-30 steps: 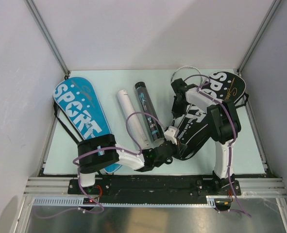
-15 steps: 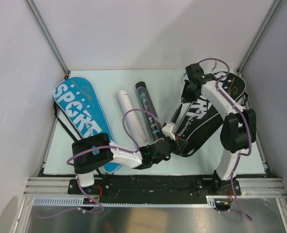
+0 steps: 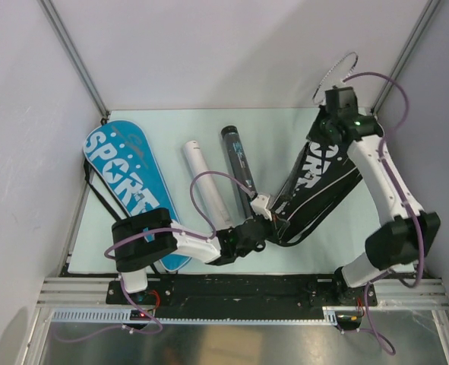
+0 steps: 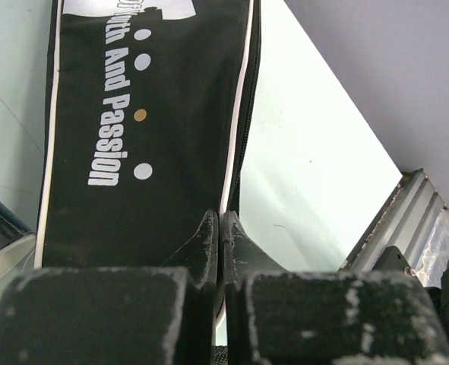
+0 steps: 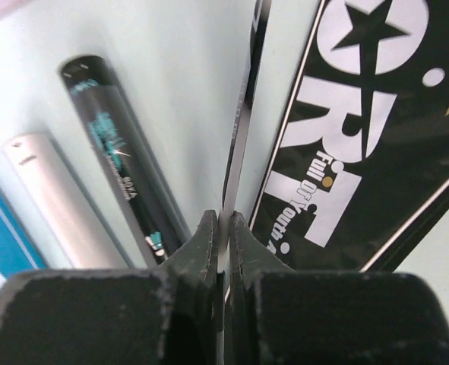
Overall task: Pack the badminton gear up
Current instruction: Place the racket in the racket bag.
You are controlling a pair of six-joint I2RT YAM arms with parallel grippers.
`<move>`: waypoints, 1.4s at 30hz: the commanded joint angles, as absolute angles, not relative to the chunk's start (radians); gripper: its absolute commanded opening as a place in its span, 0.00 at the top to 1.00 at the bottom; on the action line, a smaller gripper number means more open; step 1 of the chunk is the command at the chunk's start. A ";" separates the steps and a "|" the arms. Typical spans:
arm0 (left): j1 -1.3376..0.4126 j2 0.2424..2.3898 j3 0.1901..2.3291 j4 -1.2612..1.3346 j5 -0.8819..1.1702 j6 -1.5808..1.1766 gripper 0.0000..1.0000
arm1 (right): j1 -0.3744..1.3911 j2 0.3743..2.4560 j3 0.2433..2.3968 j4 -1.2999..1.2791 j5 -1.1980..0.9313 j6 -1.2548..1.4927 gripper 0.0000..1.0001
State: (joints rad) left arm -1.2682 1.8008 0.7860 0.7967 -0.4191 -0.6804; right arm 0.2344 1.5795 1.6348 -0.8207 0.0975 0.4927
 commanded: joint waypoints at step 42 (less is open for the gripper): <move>-1.002 1.633 1.067 0.394 -0.234 -0.796 1.00 | 0.184 0.490 1.000 -1.155 0.305 0.927 1.00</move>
State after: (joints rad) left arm -1.0084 1.7145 1.0142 0.3561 -0.2512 -0.7593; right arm 0.1837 0.5411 1.0645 -1.3182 0.3458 0.8448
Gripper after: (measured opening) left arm 0.009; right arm 0.040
